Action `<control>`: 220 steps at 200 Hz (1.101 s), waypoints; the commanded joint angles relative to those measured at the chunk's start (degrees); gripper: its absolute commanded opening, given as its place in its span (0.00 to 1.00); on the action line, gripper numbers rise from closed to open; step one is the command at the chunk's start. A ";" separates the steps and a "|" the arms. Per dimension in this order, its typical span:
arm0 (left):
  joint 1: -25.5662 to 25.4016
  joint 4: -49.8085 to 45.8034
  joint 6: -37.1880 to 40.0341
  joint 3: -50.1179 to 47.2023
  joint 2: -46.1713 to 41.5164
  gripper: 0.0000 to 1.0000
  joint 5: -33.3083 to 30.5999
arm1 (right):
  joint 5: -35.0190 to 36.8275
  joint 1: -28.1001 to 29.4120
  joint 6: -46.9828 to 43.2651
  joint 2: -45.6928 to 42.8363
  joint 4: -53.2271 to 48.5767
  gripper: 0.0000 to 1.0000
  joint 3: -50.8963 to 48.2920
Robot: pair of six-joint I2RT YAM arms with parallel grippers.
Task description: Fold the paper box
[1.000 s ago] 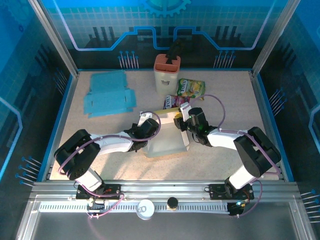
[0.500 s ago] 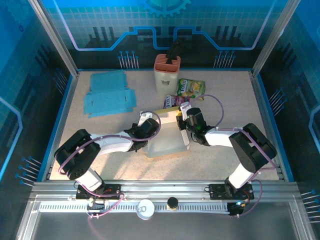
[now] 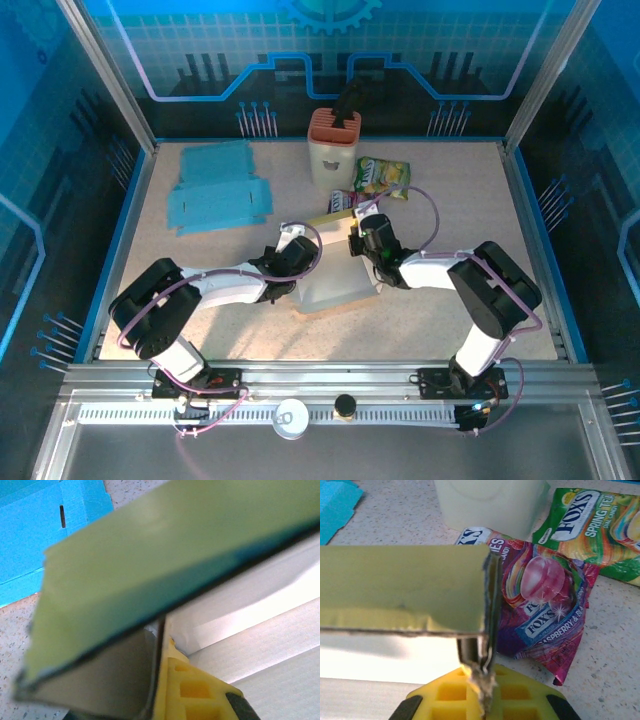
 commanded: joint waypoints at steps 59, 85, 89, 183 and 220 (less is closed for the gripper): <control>-0.84 -4.95 -0.79 1.41 -0.24 0.00 5.97 | 24.93 8.53 25.10 -1.18 -35.41 0.00 11.78; -0.73 -7.53 -1.23 2.92 -1.52 0.00 8.73 | 24.24 8.71 28.09 -0.54 -43.60 0.00 15.77; -0.70 -8.19 -1.32 3.39 -1.52 0.00 9.04 | 23.85 8.60 28.19 -0.31 -44.14 0.00 16.19; 1.27 -15.45 1.35 12.20 4.64 0.00 12.19 | 4.71 1.43 12.92 0.54 -24.24 0.15 11.53; 2.56 -15.99 1.48 12.91 6.08 0.00 12.90 | -1.16 -2.02 10.36 0.54 -21.56 0.23 10.84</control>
